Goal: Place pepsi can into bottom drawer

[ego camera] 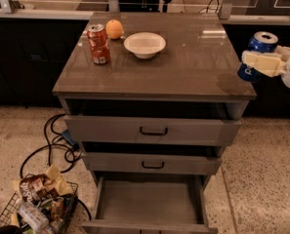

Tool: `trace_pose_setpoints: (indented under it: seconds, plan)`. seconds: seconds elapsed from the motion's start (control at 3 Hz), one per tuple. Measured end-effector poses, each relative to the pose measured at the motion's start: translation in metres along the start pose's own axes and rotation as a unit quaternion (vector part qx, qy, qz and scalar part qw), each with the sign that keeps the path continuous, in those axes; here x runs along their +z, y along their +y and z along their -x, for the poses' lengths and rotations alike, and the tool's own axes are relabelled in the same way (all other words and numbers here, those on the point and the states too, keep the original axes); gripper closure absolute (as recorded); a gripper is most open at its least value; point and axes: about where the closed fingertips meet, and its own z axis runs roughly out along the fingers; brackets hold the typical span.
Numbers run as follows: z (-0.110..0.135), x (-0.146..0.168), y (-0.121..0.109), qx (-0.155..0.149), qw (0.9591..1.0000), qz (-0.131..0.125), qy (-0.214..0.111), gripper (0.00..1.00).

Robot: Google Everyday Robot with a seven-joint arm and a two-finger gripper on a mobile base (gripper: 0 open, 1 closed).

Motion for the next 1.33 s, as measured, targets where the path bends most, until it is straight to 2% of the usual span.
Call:
trace_pose_setpoints:
  seconds: [0.33, 0.67, 1.0, 1.33]
  plan:
    - [-0.011, -0.050, 0.014, -0.001, 0.9999, 0.011, -0.011, 1.00]
    - [-0.033, -0.068, 0.026, -0.006, 0.9986, 0.051, 0.015, 1.00]
    - [-0.075, -0.060, 0.027, 0.013, 0.9926, 0.099, 0.069, 1.00]
    - [-0.085, -0.053, 0.036, 0.018, 0.9891, 0.118, 0.085, 1.00]
